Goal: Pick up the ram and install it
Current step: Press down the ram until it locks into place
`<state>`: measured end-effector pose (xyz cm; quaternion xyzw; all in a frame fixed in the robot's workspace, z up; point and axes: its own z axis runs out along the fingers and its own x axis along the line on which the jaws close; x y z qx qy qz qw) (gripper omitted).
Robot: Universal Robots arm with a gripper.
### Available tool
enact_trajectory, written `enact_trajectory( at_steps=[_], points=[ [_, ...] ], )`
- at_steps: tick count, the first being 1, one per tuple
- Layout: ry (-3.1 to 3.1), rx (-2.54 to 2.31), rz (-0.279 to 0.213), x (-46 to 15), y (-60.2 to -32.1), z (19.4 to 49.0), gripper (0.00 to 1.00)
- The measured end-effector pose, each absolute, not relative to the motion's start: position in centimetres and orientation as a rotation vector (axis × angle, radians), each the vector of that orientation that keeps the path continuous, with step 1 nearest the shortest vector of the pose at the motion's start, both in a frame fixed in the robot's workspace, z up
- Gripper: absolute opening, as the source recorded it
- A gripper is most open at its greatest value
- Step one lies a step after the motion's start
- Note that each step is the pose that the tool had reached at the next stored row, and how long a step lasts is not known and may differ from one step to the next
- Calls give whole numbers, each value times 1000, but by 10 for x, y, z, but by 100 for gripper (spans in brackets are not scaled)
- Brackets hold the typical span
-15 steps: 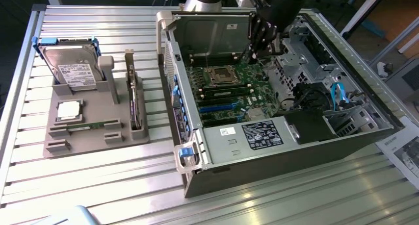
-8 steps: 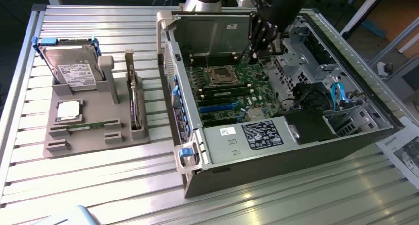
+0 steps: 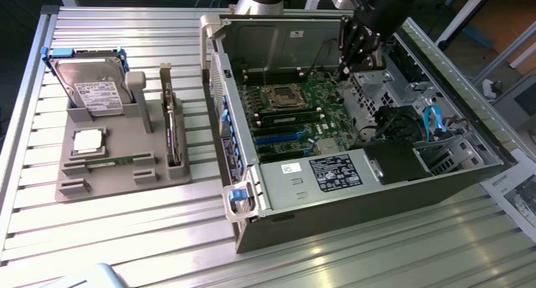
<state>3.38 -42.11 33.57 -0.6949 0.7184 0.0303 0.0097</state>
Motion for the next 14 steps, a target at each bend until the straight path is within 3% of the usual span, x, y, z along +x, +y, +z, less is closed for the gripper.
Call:
enact_trajectory(
  at_steps=[14],
  points=[
    [2243,-2170,97,37,-421,310,10]
  ],
)
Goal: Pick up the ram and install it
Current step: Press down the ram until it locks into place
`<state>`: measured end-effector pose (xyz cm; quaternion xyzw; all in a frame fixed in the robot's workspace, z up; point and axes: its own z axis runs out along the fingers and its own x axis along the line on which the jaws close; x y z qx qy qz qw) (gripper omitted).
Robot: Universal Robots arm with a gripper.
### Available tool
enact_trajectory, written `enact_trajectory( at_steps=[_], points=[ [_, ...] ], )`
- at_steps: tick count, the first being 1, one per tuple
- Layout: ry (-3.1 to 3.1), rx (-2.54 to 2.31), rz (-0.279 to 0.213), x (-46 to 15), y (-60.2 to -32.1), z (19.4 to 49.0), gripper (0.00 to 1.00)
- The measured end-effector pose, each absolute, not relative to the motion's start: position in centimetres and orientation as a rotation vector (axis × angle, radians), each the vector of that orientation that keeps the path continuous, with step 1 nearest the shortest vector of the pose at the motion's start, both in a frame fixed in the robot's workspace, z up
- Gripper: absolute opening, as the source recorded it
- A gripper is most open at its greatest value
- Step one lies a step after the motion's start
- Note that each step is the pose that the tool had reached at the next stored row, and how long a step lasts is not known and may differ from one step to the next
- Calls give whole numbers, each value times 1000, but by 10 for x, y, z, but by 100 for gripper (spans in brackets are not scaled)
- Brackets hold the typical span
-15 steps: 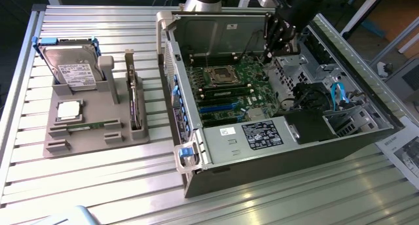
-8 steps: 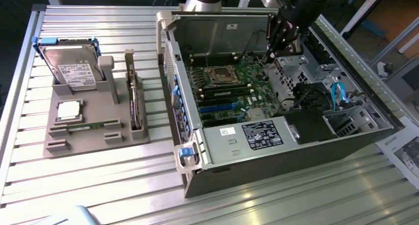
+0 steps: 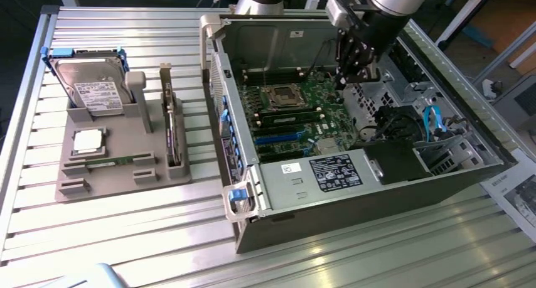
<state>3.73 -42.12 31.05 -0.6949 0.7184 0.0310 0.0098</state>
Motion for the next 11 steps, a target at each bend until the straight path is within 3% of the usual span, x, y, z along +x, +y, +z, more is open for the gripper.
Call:
enact_trajectory(
  at_steps=[11],
  points=[
    [2243,-2169,96,37,-421,291,10]
  ],
)
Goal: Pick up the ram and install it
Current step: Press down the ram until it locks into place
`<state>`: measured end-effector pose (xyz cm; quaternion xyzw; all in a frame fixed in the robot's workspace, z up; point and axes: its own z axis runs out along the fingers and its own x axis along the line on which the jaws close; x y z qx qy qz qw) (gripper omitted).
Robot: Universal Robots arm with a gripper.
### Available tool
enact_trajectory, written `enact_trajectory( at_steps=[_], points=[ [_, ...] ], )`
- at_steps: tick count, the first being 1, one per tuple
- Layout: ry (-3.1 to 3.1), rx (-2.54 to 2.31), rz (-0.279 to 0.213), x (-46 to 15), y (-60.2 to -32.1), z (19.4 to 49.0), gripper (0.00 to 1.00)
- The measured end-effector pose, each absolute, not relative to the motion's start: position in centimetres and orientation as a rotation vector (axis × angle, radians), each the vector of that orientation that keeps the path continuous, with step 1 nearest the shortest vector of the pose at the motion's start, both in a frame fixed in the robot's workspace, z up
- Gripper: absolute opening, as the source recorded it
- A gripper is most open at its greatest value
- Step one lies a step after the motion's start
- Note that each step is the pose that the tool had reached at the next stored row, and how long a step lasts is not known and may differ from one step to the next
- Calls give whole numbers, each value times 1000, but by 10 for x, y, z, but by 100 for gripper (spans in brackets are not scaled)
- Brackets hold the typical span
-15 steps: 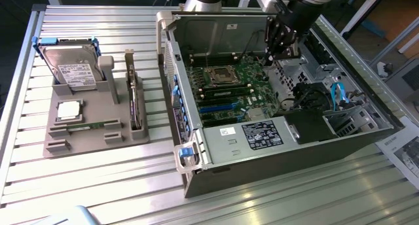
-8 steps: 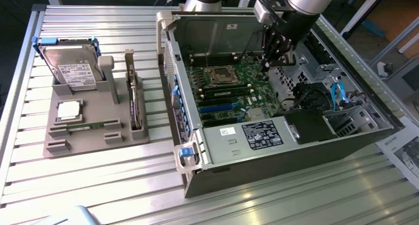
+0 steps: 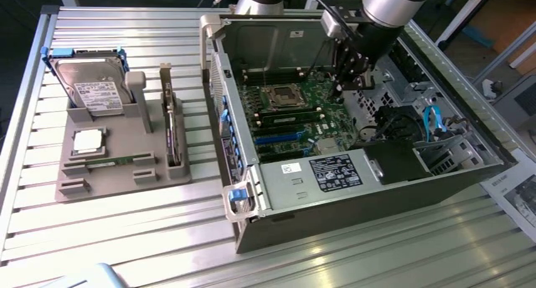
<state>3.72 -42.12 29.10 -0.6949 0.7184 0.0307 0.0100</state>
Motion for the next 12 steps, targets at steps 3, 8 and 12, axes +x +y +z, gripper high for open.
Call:
enact_trajectory(
  at_steps=[3,8,12],
  points=[
    [2243,-2169,96,37,-421,287,10],
    [2242,-2169,96,37,-421,280,10],
    [2243,-2169,96,37,-421,274,10]
  ],
)
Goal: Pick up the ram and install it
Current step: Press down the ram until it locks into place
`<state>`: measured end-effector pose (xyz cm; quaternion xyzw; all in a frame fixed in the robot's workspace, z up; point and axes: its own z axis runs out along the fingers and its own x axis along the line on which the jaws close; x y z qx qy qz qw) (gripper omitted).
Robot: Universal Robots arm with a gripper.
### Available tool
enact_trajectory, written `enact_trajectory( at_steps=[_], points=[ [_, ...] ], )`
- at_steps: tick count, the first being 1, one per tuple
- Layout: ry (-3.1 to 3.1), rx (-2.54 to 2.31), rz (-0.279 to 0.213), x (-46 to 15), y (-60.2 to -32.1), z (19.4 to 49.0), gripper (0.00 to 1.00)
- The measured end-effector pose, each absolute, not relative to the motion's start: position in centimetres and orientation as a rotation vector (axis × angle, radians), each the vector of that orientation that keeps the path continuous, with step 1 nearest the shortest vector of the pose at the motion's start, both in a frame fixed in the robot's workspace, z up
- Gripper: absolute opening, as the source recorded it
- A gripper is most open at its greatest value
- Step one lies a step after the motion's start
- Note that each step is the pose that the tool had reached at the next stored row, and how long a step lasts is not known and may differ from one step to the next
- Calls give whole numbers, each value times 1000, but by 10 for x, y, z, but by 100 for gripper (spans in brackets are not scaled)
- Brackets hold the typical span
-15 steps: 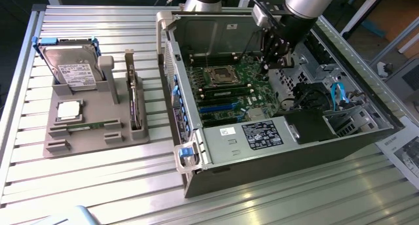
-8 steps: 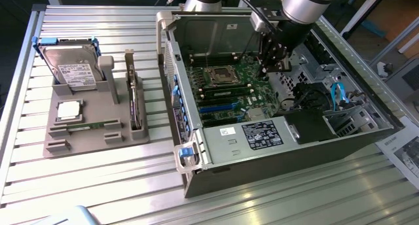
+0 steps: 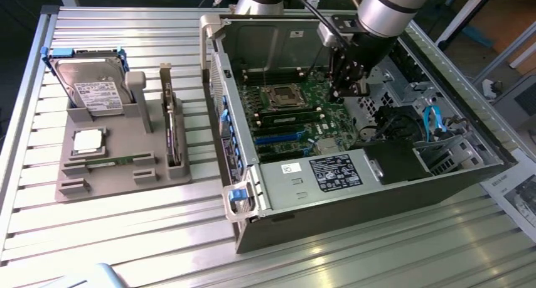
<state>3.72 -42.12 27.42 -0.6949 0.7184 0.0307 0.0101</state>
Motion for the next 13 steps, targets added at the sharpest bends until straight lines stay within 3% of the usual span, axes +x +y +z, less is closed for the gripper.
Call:
enact_trajectory(
  at_steps=[13],
  points=[
    [2243,-2169,96,37,-421,251,10]
  ],
)
